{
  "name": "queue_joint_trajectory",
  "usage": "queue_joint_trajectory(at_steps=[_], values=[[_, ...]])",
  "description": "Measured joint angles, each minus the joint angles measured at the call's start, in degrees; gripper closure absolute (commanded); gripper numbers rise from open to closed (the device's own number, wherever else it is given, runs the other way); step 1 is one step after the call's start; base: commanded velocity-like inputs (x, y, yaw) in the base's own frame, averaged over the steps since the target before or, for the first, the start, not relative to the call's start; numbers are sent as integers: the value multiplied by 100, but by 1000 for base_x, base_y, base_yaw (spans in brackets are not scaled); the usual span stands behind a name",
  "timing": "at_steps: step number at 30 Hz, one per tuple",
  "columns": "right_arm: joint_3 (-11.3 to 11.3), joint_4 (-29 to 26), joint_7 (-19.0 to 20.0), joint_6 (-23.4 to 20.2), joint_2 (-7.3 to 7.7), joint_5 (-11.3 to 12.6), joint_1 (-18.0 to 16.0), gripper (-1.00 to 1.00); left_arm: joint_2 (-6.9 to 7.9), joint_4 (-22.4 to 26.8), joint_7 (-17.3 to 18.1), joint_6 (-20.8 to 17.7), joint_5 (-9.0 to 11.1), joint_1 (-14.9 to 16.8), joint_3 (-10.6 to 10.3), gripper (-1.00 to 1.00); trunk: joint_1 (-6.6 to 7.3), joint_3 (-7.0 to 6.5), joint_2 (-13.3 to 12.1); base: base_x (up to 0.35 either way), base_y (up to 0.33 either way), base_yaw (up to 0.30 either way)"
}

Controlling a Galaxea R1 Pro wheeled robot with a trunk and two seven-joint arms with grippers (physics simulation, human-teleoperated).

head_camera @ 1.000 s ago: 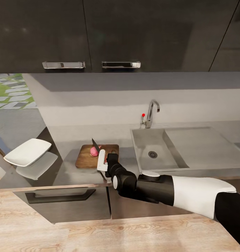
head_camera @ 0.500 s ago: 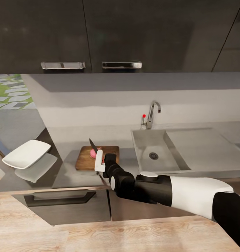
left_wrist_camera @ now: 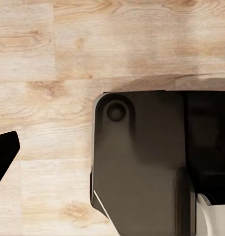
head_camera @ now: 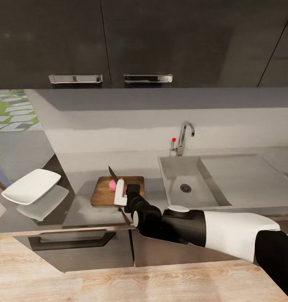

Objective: In the kitchen, take the Vidalia onion out of the sink, dice it on the chopping board with the paring knife, put the diced onion into the bowl on the countertop, then place both the paring knife and the chopping board into the sink.

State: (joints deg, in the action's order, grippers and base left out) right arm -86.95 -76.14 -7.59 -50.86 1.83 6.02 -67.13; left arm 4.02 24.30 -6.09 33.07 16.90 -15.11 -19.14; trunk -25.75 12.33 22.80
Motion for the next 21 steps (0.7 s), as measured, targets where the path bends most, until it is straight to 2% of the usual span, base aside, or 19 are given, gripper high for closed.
queue_joint_trajectory(at_steps=[21], values=[[0,10,0,2,24,0,0,100,-5,0,2,0,-1,0,-2,-100,1,0,0,11,4,0]])
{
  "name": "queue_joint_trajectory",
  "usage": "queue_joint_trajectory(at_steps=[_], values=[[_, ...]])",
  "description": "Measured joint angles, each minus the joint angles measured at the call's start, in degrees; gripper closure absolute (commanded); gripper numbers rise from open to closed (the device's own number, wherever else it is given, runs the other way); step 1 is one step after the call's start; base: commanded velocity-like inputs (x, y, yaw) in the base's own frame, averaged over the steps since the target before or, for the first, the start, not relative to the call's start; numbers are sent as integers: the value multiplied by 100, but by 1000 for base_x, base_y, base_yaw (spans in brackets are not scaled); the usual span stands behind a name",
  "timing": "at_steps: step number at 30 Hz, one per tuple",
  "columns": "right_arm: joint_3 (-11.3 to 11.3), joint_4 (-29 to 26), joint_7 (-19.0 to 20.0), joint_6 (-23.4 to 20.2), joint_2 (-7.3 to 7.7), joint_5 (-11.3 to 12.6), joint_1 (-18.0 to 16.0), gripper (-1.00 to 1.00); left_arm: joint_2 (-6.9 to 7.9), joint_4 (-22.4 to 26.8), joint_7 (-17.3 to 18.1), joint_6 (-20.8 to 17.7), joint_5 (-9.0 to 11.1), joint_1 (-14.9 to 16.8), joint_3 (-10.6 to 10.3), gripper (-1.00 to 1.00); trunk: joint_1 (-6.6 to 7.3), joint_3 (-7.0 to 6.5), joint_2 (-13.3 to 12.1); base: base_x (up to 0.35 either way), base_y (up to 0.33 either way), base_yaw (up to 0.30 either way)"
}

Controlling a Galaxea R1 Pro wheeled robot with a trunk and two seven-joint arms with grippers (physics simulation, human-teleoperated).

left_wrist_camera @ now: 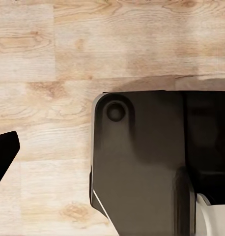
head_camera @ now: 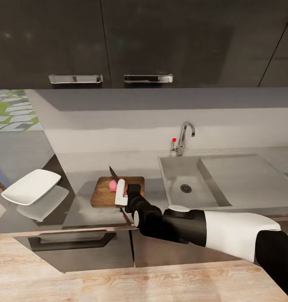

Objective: In the kitchen, take the Vidalia onion out of the sink, dice it on the chopping board with the paring knife, put the diced onion into the bowl on the countertop, then place both the paring knife and the chopping board into the sink.

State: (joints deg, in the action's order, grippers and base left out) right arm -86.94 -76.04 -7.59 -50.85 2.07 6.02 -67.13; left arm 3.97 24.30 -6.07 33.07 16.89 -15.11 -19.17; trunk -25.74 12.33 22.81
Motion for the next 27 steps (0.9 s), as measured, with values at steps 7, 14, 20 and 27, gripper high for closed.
queue_joint_trajectory(at_steps=[7,14,20,27], values=[[-284,0,2,5,28,13,0,100,0,-5,-2,0,-1,0,2,-100,-1,0,0,23,7,0],[-399,2,43,4,29,57,0,100,0,-6,-2,0,0,0,5,-100,-1,0,0,0,0,0],[-401,11,37,3,36,461,0,100,0,-9,-2,0,-4,0,1,-100,-1,0,0,0,0,0],[-400,202,36,2,-16,403,-1,100,0,-9,7,0,-7,0,-12,-100,-1,-1,0,0,0,0]])
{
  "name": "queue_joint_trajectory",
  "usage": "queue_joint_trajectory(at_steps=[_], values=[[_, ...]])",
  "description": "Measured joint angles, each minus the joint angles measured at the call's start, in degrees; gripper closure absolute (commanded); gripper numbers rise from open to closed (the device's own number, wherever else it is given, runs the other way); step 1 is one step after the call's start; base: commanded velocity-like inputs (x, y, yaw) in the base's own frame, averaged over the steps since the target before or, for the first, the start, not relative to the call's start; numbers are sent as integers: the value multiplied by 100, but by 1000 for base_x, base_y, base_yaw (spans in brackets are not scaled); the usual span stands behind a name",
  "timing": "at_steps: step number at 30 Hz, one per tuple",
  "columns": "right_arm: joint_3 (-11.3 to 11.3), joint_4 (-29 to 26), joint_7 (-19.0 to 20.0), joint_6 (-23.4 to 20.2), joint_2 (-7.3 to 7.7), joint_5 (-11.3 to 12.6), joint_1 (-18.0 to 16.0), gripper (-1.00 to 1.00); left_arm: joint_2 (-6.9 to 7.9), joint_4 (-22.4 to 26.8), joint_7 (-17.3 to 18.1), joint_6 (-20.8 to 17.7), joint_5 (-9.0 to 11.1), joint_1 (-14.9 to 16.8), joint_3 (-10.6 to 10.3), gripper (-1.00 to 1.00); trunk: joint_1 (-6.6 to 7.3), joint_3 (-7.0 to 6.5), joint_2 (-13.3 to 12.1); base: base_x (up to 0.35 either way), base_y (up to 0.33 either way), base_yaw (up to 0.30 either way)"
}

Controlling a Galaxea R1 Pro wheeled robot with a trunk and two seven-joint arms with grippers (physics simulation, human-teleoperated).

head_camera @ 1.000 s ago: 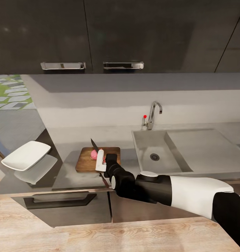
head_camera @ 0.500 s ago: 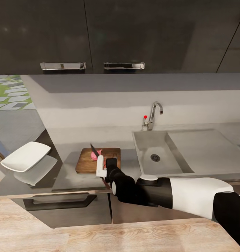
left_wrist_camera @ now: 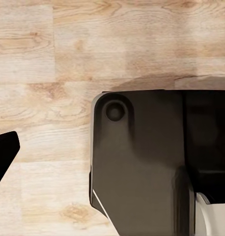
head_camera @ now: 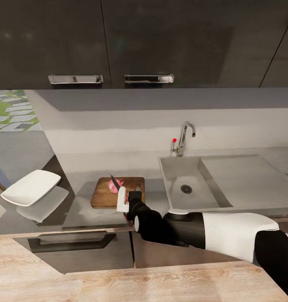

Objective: In the kitchen, take the Vidalia onion out of the sink, dice it on the chopping board with the paring knife, put the diced onion into the bowl on the countertop, then place both the paring knife and the chopping board into the sink.

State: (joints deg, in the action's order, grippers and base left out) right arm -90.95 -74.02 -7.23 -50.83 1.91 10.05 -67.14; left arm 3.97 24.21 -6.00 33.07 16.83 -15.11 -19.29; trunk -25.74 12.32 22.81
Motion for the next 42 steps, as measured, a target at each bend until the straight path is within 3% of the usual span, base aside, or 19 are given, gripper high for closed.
queue_joint_trajectory(at_steps=[42], values=[[2,17,0,-3,27,-50,0,100,0,-26,0,0,0,0,5,-100,0,0,0,0,0,0]])
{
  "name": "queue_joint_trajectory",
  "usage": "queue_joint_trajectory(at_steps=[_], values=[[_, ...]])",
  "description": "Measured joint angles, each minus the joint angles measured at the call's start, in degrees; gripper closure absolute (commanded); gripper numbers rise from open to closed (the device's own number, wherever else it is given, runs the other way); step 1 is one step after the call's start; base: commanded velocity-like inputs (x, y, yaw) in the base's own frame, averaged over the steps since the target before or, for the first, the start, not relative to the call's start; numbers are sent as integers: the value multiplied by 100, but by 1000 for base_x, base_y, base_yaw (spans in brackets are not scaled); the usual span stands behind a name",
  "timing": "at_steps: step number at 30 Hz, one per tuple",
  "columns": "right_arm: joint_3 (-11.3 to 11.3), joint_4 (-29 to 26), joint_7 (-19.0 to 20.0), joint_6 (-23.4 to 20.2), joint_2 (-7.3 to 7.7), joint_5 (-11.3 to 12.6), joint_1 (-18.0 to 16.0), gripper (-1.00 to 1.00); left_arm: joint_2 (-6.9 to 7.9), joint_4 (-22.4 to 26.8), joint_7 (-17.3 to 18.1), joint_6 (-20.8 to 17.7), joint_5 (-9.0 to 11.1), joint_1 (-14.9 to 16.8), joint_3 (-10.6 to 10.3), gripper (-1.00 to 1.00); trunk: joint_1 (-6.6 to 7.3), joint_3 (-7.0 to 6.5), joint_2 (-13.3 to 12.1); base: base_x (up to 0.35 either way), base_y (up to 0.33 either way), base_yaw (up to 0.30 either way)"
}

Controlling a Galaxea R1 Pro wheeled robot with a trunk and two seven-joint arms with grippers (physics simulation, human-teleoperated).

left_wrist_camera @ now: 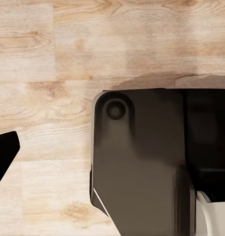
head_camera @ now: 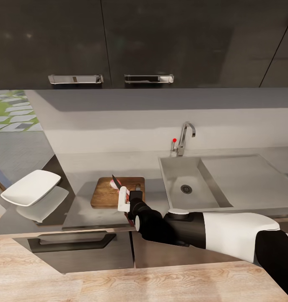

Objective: In the kitchen, take the Vidalia onion out of the sink, dice it on the chopping board with the paring knife, put the diced onion into the bowl on the countertop, then place both the paring knife and the chopping board into the sink.

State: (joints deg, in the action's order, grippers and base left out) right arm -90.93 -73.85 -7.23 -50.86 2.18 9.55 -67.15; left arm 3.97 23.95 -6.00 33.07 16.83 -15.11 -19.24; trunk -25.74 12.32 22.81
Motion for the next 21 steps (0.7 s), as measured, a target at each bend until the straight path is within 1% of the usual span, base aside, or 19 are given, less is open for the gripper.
queue_joint_trajectory(at_steps=[14,15,21], values=[[0,0,0,0,1,1,0,100,0,0,0,0,0,0,-2,-100,0,0,0,0,0,0],[-6,2,0,13,8,161,2,100,0,0,0,0,0,0,2,-100,-1,1,-1,0,0,0],[-6,46,0,13,18,163,1,100,0,0,0,0,-1,0,-2,-100,0,1,-1,0,0,0]])
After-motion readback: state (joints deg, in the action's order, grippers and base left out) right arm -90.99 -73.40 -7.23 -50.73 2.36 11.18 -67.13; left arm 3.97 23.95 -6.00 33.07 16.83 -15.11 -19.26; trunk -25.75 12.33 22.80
